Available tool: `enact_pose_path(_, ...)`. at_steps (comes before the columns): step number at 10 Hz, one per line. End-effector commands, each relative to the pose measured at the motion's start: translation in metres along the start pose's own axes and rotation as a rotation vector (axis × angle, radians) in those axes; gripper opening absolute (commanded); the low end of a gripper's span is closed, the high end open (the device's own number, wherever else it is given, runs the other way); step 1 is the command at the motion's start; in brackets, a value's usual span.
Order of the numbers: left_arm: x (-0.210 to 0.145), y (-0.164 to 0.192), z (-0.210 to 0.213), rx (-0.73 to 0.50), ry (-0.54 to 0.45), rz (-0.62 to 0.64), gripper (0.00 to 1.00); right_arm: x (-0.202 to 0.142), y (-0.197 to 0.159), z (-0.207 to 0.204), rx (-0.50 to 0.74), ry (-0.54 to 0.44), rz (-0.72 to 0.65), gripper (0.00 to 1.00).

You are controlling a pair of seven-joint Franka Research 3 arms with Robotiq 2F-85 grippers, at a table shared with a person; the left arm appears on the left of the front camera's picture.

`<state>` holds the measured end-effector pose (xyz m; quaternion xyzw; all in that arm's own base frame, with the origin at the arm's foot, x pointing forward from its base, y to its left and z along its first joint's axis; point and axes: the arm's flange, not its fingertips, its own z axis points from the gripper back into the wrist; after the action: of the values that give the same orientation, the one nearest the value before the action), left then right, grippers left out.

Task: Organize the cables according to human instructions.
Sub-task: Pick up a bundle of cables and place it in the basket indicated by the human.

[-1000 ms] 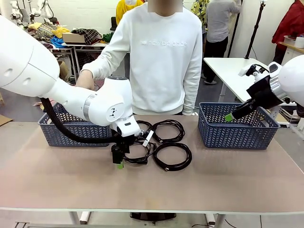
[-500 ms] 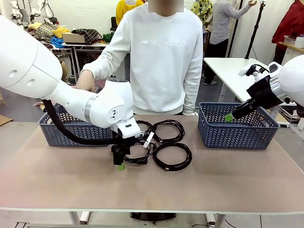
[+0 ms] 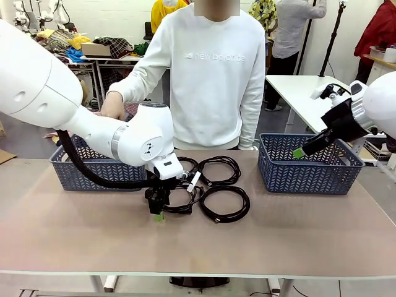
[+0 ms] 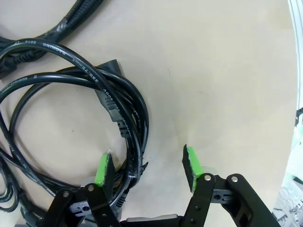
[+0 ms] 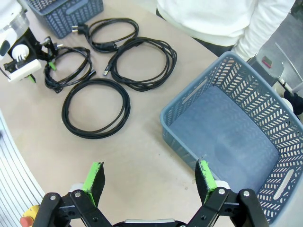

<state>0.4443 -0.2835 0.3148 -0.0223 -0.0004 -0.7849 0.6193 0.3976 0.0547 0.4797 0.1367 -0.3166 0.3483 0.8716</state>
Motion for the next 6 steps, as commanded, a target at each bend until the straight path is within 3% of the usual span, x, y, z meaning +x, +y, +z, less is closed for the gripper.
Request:
enact_pose_path(1, -0.004, 0.0007, 0.0015, -0.002, -0.018, -0.008, 0.57, 0.0003, -0.0008, -0.0005, 0.01, -0.011, -0.008, 1.0)
enact_pose_path(2, -0.005, 0.0003, 0.0018, -0.001, -0.02, -0.009, 0.24, 0.0003, -0.0008, -0.0005, 0.01, -0.011, -0.008, 1.0)
enact_pose_path(3, -0.0057, 0.0006, 0.0015, 0.001, -0.015, -0.008, 0.38, 0.0003, -0.0008, -0.0005, 0.01, -0.011, -0.008, 1.0)
enact_pose_path(4, -0.0067, 0.0019, 0.0004, 0.003, -0.009, -0.002, 0.05, 0.0003, -0.0008, -0.0005, 0.01, -0.011, -0.008, 1.0)
enact_pose_path(5, -0.0072, 0.0035, 0.0001, 0.009, -0.009, -0.003, 0.18, 0.0003, -0.0008, -0.0005, 0.01, -0.011, -0.008, 1.0)
enact_pose_path(6, -0.007, 0.0047, -0.0001, 0.015, -0.006, -0.005, 0.0, 0.0003, -0.0008, -0.0005, 0.01, -0.011, -0.008, 1.0)
